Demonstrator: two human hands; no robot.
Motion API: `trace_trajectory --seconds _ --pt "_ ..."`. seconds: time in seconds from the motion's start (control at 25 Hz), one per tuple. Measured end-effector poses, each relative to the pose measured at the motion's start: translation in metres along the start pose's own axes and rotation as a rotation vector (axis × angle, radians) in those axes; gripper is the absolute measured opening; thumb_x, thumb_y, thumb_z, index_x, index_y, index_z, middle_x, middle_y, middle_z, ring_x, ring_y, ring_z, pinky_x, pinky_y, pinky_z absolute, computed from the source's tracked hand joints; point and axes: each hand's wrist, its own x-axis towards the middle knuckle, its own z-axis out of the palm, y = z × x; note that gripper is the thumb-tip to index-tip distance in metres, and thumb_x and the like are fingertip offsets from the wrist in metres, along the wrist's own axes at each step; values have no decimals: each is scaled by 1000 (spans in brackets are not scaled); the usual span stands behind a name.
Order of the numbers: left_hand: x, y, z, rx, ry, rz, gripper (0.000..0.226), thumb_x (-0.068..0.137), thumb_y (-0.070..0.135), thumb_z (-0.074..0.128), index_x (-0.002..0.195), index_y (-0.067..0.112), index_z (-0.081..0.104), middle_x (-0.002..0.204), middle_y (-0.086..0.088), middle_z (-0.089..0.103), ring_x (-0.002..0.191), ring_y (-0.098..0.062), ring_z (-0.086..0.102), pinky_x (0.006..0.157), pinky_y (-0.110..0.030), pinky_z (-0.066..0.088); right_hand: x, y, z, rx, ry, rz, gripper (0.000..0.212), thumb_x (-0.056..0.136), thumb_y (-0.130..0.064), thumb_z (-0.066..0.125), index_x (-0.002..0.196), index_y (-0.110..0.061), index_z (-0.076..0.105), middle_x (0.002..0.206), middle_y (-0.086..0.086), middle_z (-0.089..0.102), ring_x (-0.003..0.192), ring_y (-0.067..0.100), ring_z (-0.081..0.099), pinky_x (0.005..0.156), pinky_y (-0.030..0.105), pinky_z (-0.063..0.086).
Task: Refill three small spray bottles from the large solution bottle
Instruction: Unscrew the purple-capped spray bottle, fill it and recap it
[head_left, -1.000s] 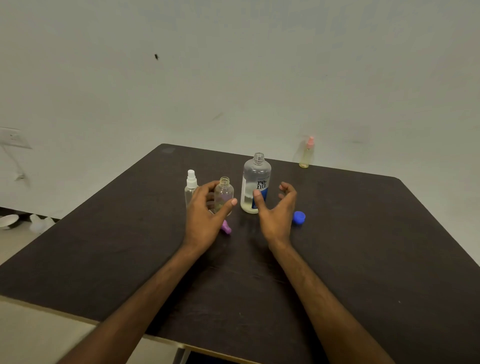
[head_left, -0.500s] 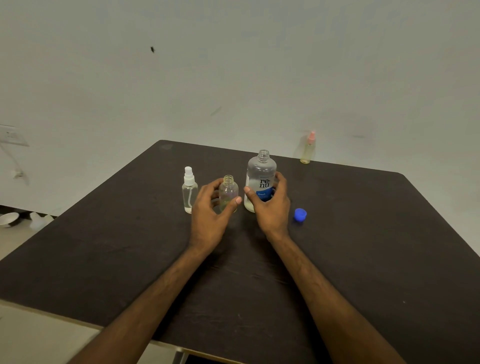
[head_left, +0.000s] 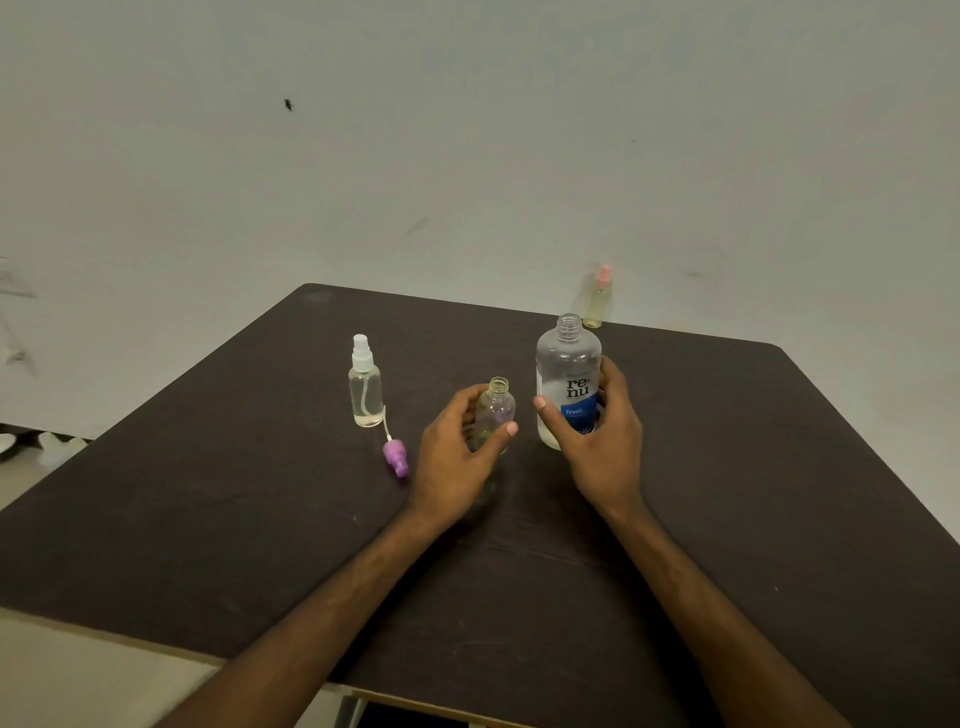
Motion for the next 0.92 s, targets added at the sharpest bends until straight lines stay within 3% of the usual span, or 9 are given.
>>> trace_trajectory --seconds 0.08,0.28,0.44,0.56,0.72,0.92 --pt "1 -1 -7 9 -20 -17 49 88 18 76 132 25 55 120 15 66 113 6 62 93 -12 49 -1 -2 -3 -29 -34 -16 79 77 -33 81 144 -23 38 137 -8 52 118 0 53 90 4 44" --pt "-1 -5 -18 23 -37 -50 47 87 22 77 128 30 55 116 19 66 110 6 62 90 -13 51 1 -7 -13 -117 -92 -117 78 78 -34 80 144 -22 40 136 -14 50 118 -10 49 94 6 43" --pt "-4 -3 -18 31 -20 -26 46 86 20 77 128 27 57 115 19 66 109 7 62 91 -14 52 -1 -8 -21 -213 -127 -152 82 78 -39 80 147 -22 39 139 -9 52 122 7 52 99 22 47" --pt "-4 -3 -19 29 11 -13 45 86 18 77 125 26 58 116 16 67 109 6 63 90 -15 52 -7 -4 -26 -391 -218 -194 84 78 -43 79 149 -26 35 139 -4 52 121 10 49 99 25 45" --pt "-4 -6 -18 54 42 8 47 85 18 79 128 20 61 117 12 68 109 1 64 92 -21 55 -6 -3 -29 -513 -258 -245 85 79 -35 80 150 -23 35 140 4 51 125 18 46 100 28 41" --pt "-4 -6 -17 79 56 29 46 84 20 80 126 19 62 116 10 69 107 -1 65 93 -26 56 -1 -2 -29 -601 -213 -342 86 74 -20 85 147 -16 41 138 12 53 126 29 47 101 45 48"
